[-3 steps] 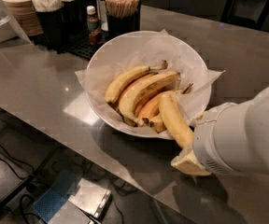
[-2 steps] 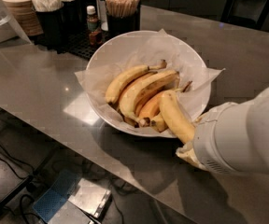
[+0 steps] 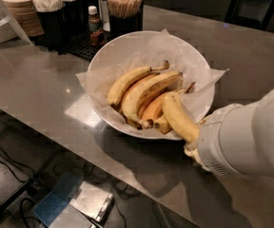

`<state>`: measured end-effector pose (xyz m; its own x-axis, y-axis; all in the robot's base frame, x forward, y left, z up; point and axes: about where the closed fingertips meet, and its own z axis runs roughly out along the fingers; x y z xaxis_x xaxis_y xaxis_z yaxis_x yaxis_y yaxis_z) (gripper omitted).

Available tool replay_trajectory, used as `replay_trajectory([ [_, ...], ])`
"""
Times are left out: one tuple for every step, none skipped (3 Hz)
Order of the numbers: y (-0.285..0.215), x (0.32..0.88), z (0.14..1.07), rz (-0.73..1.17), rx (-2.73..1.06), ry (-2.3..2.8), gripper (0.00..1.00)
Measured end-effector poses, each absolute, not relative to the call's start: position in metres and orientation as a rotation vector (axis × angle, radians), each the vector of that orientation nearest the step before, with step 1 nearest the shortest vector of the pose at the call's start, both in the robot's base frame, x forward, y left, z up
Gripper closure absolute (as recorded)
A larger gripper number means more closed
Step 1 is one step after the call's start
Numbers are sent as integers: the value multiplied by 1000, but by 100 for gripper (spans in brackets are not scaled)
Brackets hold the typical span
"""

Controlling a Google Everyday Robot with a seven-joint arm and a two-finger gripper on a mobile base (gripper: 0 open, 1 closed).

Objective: Pick banana from white bowl

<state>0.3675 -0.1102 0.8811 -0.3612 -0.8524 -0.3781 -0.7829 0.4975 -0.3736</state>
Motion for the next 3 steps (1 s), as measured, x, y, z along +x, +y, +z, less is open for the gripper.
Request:
replay_trajectory([
  [-114, 368, 899, -224, -1326, 2179, 100],
  [-125, 369, 930, -268, -1278, 2108, 100],
  [-132, 368, 950, -292, -1238, 2062, 100],
])
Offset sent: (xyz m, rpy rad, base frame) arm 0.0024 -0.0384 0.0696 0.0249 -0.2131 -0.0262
